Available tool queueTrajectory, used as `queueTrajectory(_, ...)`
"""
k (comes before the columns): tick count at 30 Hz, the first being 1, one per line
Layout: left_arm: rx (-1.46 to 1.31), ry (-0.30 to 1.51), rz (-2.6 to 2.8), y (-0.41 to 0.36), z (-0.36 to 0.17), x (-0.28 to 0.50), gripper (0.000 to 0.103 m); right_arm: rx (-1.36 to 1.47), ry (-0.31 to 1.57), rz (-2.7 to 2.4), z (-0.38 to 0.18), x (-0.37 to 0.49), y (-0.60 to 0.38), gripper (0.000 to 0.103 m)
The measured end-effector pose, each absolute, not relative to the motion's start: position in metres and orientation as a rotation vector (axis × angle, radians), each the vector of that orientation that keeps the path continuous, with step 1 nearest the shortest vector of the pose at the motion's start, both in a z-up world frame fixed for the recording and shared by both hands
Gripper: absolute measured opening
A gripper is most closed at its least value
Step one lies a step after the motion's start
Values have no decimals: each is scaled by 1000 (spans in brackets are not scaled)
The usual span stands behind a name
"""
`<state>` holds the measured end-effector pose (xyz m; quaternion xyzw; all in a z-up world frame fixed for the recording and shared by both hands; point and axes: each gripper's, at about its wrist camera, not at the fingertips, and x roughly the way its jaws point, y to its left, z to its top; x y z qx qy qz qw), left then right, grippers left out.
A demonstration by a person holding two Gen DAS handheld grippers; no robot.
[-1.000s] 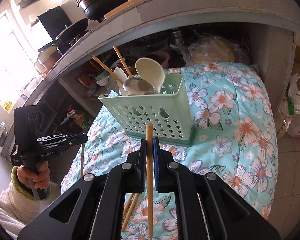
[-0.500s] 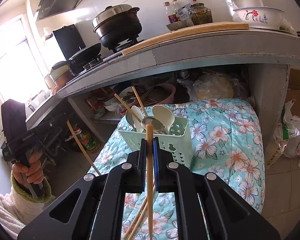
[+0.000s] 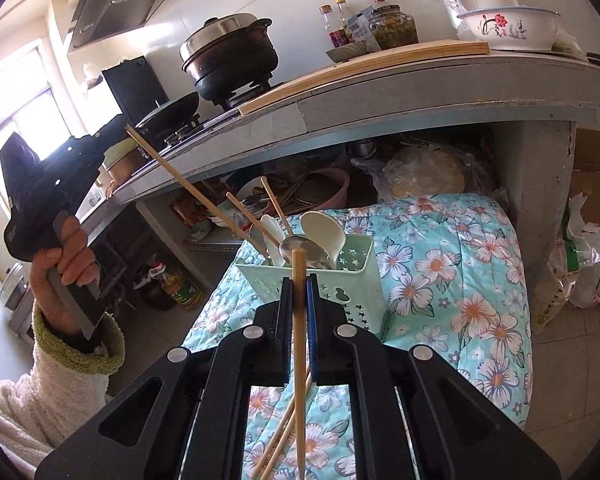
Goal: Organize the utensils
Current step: 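Lift the chopstick with the left tool and lower it into the green holder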
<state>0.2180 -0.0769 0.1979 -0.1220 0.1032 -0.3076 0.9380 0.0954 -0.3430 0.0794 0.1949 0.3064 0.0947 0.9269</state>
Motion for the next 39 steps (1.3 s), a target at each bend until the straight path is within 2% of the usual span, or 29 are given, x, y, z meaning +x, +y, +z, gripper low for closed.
queueTrajectory(15,-236,177,-581,-89,183,237,6,414,655,186,71,98,-351,7)
queueTrajectory(39,-276,324,-593,-97,139,259,6,416,679,192,65,101,-347,7)
